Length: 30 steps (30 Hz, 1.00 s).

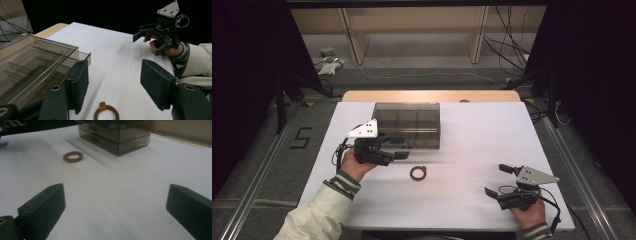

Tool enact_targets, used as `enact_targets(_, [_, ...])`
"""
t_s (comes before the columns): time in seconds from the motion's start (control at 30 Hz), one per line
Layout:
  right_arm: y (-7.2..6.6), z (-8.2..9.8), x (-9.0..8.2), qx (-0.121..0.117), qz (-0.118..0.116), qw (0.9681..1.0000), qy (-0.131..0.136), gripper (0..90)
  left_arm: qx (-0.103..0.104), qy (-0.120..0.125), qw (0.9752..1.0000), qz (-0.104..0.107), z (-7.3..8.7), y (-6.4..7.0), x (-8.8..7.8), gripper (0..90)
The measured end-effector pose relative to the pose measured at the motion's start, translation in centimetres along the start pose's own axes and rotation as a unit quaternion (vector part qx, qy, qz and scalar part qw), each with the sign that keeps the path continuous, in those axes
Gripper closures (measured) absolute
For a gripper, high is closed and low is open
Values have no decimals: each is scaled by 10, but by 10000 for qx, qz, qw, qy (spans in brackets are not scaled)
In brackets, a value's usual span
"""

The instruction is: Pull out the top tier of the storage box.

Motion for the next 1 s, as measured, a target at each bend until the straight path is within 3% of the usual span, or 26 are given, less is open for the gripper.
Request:
enact_targets(0.17, [0, 0, 0, 3, -4, 10000, -5, 35, 42, -15, 10000, 56, -6, -3, 0, 401])
enact_targets(0.23, [0, 0, 0, 7, -4, 10000, 5, 35, 48, -72, 9999, 120, -6, -4, 1, 446])
enact_targets(0.43, [0, 0, 0, 1, -12, 10000, -2, 35, 204, -199, 9996, 81, -8, -8, 2, 468])
enact_targets(0.53, [0, 0, 0, 8, -8, 10000, 2, 35, 339, -191, 9992, 0, -9, -12, 3, 476])
enact_targets(0.67, [0, 0, 0, 9, -10, 10000, 2, 35, 539, -218, 9979, -276, -11, -19, 4, 439])
enact_targets(1.0, [-1, 0, 0, 17, -48, 10000, 2, 33, 324, -373, 9985, -255, -11, -31, 8, 448])
Point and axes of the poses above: each handheld gripper's, and its own axes: x roughly forward along the jaws, z roughly out of its underside, y roughly to its right, the point moved 10 cm from there along x, roughly forward along the jaws, and after that the axes turned 6 degrees about z, right-handed, at the moved point
